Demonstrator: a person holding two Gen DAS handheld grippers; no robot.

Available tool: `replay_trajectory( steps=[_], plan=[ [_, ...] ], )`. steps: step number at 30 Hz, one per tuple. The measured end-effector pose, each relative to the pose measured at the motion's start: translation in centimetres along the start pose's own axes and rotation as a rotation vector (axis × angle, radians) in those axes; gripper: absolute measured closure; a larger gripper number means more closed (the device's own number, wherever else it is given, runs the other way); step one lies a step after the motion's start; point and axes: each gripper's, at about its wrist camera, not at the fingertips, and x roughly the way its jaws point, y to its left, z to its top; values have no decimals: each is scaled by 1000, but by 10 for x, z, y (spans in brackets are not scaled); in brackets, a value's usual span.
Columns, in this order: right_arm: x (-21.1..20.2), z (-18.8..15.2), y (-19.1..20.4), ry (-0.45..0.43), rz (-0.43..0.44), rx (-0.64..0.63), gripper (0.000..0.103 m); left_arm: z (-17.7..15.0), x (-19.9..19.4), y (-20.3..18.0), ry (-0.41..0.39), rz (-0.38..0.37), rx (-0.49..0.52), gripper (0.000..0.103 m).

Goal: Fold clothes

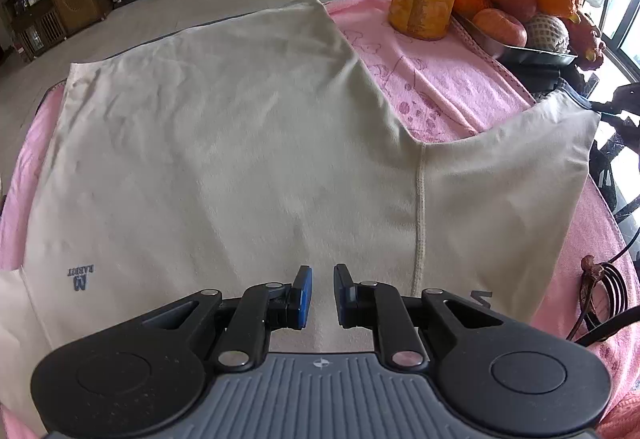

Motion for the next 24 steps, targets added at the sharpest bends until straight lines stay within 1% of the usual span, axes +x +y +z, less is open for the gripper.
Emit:
replay_trajectory(
  steps=[1,2,4,5,9,12,14,18,21,24],
  plan=[
    [0,-1,2,-2,1,-12,97,-1,-1,1,-1,0,-1,89],
    [-3,-1,5,-11,6,-31,98,-1,-2,2,-3,0,-3,89],
    [-10,-3,13,-34,16,-74,98,-3,-7,4,-11,-1,-8,89],
    [-19,-4,23,-58,27,-116,98,-3,-10,6,-17,-3,-12,89],
    [-77,-16,69,-153,150,-254,98,-9,-35,15,-58,-15,-17,89],
    [-129,-34,108,-204,249,-307,98,-14,-64,31,-108,-26,-40,89],
    [-166,-55,136,-234,297,-371,98,-20,-85,46,-142,-34,-64,89],
    [-218,-116,179,-253,321,-511,98,-38,-126,79,-200,-21,-89,89],
    [-257,-162,212,-266,339,-616,98,-56,-151,112,-234,0,-111,89],
    [-296,-208,244,-279,356,-722,98,-70,-163,150,-256,34,-147,88]
  ],
)
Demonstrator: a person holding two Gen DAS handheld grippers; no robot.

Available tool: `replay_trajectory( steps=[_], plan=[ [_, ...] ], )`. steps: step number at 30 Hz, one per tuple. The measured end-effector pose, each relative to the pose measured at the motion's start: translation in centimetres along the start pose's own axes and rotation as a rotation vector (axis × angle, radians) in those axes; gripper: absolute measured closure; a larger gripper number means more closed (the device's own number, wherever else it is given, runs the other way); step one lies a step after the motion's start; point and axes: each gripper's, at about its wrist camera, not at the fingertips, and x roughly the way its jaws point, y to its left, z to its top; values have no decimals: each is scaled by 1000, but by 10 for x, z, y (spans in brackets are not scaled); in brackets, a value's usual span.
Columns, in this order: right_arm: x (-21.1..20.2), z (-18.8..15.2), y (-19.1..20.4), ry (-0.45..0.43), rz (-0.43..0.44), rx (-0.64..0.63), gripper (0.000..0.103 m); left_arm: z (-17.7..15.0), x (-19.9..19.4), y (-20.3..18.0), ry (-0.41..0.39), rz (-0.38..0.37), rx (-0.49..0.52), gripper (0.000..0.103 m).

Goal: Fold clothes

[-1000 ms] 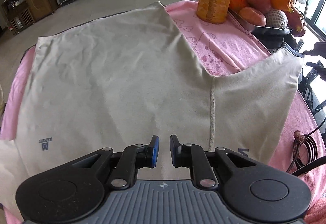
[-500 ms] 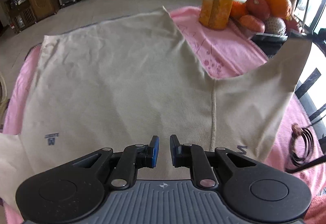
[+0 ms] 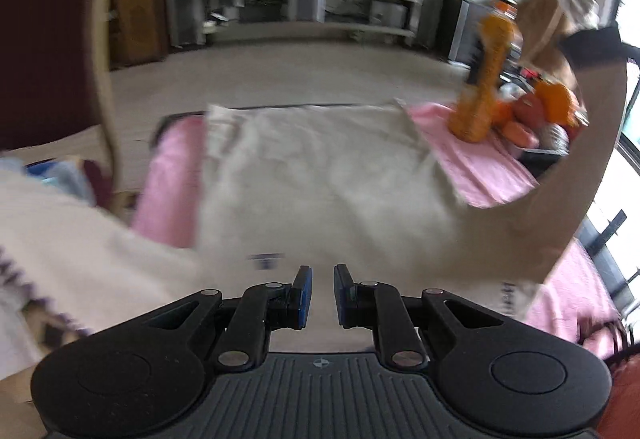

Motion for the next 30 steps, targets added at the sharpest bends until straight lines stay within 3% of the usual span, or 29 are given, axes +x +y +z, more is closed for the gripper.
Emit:
replay_trajectory(
  steps=[7,9,12,14,17,23,30],
  plan=[
    [13,-70,132,203,117,-88,98,-19,-7,92,-37,52,-185,89],
    [20,-91,165,276,160,-100,98,-28,-2,116,-61,23,-281,89],
    [31,-106,195,448,255,-137,96,-37,13,139,-11,-51,-391,91],
    [36,-112,211,544,308,-158,87,-37,17,147,4,-69,-425,90],
    [27,-85,195,533,308,-157,74,-37,19,148,13,-99,-443,85],
    [4,-33,125,443,209,-288,67,-37,35,118,83,-123,-378,85],
    [14,-54,44,501,154,-327,66,-35,65,55,145,-57,-214,78]
  ],
)
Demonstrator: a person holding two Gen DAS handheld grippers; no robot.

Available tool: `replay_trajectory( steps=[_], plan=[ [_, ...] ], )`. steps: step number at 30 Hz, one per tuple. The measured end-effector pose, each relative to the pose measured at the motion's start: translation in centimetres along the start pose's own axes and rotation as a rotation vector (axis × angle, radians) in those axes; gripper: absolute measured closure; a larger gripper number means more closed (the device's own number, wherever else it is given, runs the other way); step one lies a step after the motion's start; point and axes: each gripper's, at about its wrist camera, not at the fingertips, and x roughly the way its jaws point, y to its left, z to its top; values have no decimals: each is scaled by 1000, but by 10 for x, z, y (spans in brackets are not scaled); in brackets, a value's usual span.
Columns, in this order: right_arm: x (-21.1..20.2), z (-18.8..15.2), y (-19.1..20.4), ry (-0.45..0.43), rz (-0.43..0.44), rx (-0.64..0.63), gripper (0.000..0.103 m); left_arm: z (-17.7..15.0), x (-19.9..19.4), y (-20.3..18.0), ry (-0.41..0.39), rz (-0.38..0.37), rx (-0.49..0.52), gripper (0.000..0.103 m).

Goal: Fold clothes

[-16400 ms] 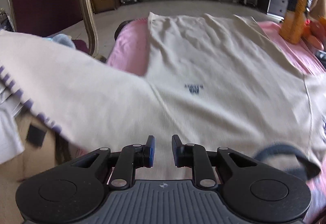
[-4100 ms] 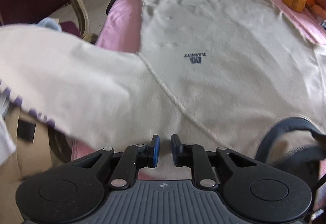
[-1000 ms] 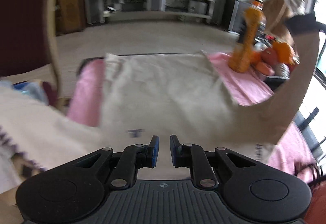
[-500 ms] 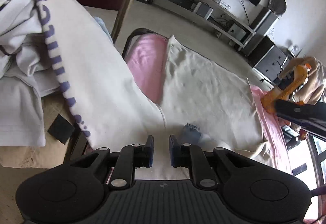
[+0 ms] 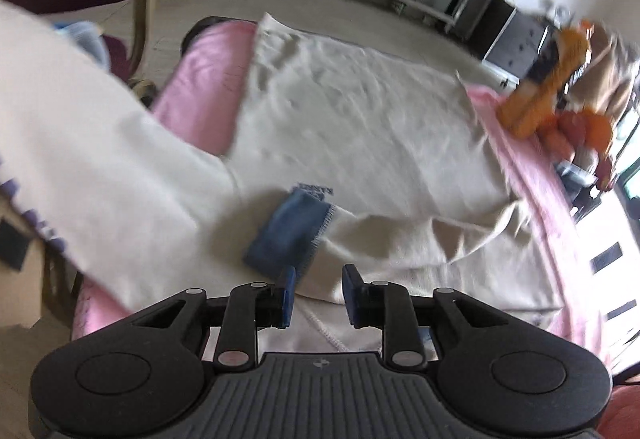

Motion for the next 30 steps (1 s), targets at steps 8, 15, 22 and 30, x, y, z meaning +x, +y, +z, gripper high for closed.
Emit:
replay_trajectory(
  steps=[8,15,22,30],
  plan=[
    [46,-34,-18,107,125,167,66,-2,17,3,-4,129,9,77],
    [87,-64,-33,201,234,313,80,40,30,17,-57,129,-18,76],
    [104,-77,-38,275,162,332,79,47,71,16,55,85,18,77],
    [113,-82,-38,322,105,295,79,36,80,-7,47,120,179,81]
  ],
)
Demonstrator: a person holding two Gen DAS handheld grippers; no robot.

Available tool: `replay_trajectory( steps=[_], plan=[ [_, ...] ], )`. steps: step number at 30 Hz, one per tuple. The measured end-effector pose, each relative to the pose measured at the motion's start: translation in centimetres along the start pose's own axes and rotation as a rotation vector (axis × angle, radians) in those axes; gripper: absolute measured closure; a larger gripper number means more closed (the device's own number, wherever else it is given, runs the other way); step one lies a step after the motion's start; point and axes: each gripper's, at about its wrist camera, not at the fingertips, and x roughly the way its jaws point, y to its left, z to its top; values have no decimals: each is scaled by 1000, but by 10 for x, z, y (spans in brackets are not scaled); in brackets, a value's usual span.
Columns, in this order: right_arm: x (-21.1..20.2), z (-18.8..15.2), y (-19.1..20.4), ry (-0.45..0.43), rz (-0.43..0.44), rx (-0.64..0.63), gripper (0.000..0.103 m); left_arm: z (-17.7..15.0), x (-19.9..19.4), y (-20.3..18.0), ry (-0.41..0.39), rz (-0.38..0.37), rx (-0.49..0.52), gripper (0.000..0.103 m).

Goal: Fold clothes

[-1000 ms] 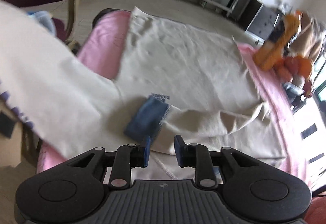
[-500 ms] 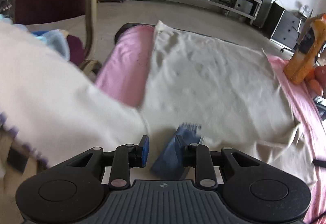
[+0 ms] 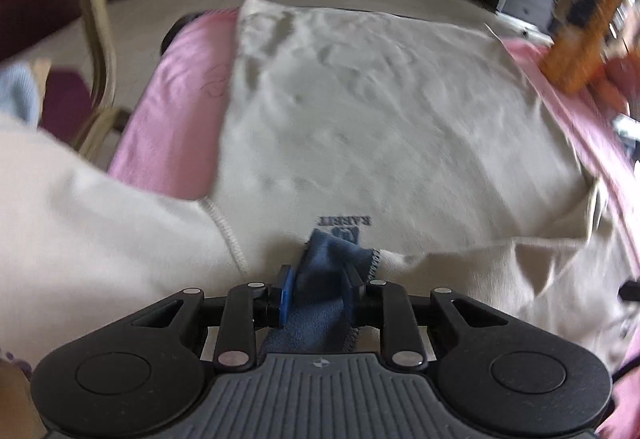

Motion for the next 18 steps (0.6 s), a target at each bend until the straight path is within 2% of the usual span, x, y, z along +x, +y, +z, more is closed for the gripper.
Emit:
replay_trajectory(
  steps=[2,4,7,11,13,18],
  plan=[
    [5,0,-2,17,-23,1,79,-4,-3,-9,-35,40,43,95],
    [10,0,-5,36,-46,10,79,-8,-9,-15,-77,80,58,101],
    [11,-1,-7,35,-55,8,79,-10,-30,-13,-139,125,2,101],
    [-2,0,-10,-39,-39,30,77,-13,-71,6,-213,135,-127,101],
    [-8,1,-12,-76,-30,41,76,-11,-71,14,-208,160,-155,101],
    [-25,2,-16,-168,-10,68,72,-11,-27,28,-78,262,-167,102]
  ],
)
